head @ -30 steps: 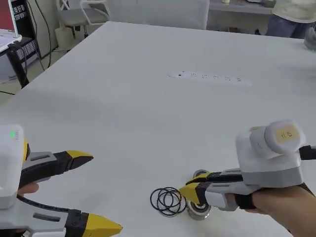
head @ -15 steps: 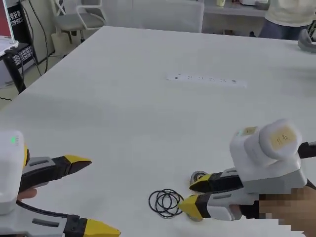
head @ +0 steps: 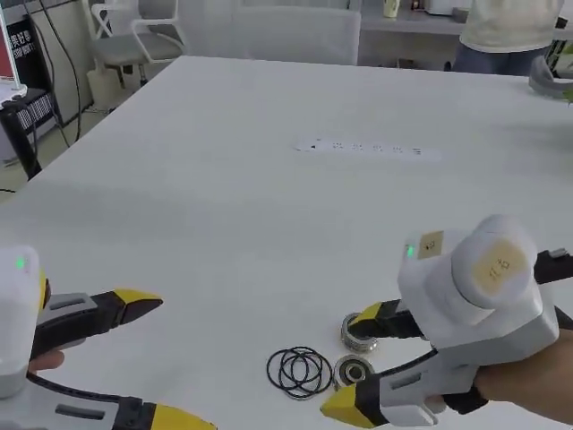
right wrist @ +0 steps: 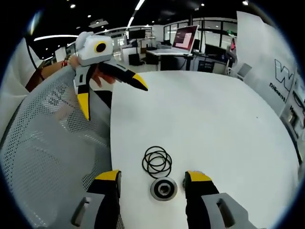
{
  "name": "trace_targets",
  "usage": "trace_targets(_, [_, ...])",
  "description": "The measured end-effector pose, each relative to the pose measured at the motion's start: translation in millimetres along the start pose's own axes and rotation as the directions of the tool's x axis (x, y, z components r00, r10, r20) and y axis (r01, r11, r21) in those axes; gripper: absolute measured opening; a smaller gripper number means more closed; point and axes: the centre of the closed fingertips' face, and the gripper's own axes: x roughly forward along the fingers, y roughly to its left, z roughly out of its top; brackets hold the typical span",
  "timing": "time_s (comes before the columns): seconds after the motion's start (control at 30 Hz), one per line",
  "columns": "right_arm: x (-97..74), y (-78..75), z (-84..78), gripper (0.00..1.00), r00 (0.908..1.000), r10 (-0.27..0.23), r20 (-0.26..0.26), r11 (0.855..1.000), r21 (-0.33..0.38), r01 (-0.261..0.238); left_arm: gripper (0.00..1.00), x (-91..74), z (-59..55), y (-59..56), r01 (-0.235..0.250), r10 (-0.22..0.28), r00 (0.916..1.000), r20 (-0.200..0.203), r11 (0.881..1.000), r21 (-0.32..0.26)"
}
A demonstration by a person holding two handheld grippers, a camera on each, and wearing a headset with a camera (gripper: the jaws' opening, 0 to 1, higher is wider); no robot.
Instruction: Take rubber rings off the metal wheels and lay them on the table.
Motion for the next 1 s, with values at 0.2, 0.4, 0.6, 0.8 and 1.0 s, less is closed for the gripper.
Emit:
trace_targets(0.2, [-8.5, 4.0, 10.6, 0.61, 0.9998, 0.006, 0.016, 0.999, -0.037, -0.006, 0.88, 0.1, 0.2, -1.1, 0.004, -0.004, 1.0000, 0.002, 1.000, -0.002])
trace_targets(0.4, [-22.0, 8.1, 20.2, 0.68, 0.9992, 0.005, 0.041, 0.998, -0.063, -0.003, 0.89, 0.8, 0.3, -2.5, 0.013, -0.013, 0.9999, 0.004, 1.000, -0.005])
trace_targets(0.6, [-37.8, 8.5, 26.7, 0.73, 0.9965, 0.005, 0.084, 0.999, -0.041, -0.002, 0.89, 1.1, 0.6, -3.1, 0.018, -0.018, 0.9998, 0.006, 1.000, -0.008])
trace_targets(0.8, [-56.2, 1.9, 27.3, 0.74, 0.9924, -0.032, 0.119, 0.999, -0.020, 0.035, 0.89, 1.3, 1.4, -3.5, 0.020, -0.020, 0.9997, 0.009, 1.000, -0.011])
trace_targets(1.0, [-77.8, -5.8, 25.7, 0.80, 0.9823, -0.078, 0.170, 0.997, 0.015, 0.077, 0.89, 1.5, 1.1, -3.7, 0.023, -0.023, 0.9997, 0.006, 1.000, -0.007])
